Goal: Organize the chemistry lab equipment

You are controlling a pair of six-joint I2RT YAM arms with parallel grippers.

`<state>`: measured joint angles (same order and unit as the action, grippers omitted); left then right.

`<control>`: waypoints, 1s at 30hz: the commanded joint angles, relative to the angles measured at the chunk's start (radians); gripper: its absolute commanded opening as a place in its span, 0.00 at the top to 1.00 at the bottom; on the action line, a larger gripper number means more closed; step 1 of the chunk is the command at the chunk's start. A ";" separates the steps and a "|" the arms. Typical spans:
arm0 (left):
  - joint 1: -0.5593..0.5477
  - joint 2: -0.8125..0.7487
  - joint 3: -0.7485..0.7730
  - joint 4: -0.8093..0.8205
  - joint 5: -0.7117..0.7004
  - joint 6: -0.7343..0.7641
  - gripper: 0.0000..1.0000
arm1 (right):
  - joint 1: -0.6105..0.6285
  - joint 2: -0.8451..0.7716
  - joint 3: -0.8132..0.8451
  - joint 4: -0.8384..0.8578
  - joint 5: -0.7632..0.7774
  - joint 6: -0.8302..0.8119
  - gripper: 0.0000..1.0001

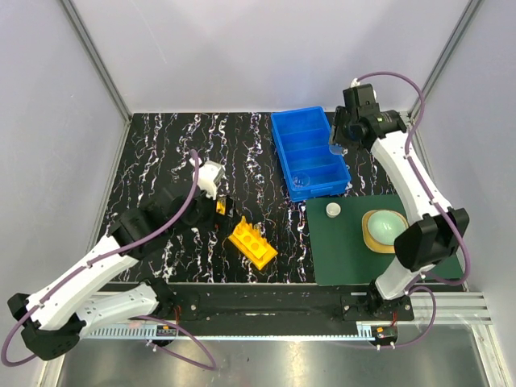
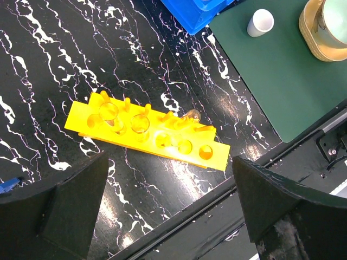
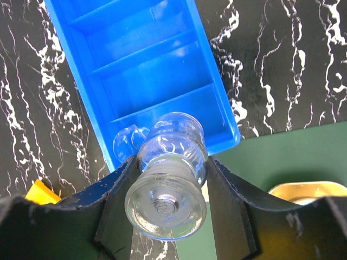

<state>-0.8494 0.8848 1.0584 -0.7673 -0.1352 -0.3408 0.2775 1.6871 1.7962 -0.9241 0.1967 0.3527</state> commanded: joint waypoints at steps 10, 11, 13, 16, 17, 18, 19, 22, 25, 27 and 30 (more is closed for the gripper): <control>0.006 -0.075 0.014 -0.018 -0.021 -0.030 0.01 | 0.107 -0.115 -0.264 0.119 0.012 0.031 0.98; 0.006 -0.078 0.014 -0.020 -0.020 -0.030 0.01 | 0.108 -0.107 -0.274 0.134 0.012 0.031 0.98; 0.006 -0.081 0.014 -0.024 -0.021 -0.032 0.01 | 0.111 -0.103 -0.305 0.152 0.015 0.031 0.98; 0.006 -0.087 0.015 -0.033 -0.023 -0.030 0.01 | 0.111 -0.086 -0.325 0.188 0.036 0.022 0.98; 0.006 -0.089 0.015 -0.036 -0.024 -0.030 0.01 | 0.111 -0.069 -0.324 0.195 0.041 0.017 0.98; 0.006 -0.089 0.015 -0.038 -0.027 -0.030 0.01 | 0.109 -0.058 -0.321 0.200 0.040 0.015 0.98; 0.006 -0.089 0.015 -0.040 -0.027 -0.029 0.01 | 0.109 -0.047 -0.317 0.202 0.040 0.008 0.98; 0.004 -0.089 0.014 -0.041 -0.030 -0.029 0.01 | 0.111 -0.014 -0.310 0.217 0.032 -0.003 0.99; 0.006 -0.087 0.012 -0.041 -0.027 -0.030 0.01 | 0.111 0.019 -0.301 0.229 0.033 -0.021 0.99; 0.006 -0.086 0.011 -0.041 -0.026 -0.029 0.01 | 0.111 0.040 -0.296 0.234 0.038 -0.027 0.99; 0.006 -0.083 0.011 -0.041 -0.030 -0.024 0.01 | 0.111 0.054 -0.301 0.240 0.050 -0.037 0.99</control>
<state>-0.8494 0.8104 1.0584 -0.8341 -0.1425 -0.3664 0.3805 1.7382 1.4654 -0.7418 0.2028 0.3431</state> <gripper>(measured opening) 0.987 0.546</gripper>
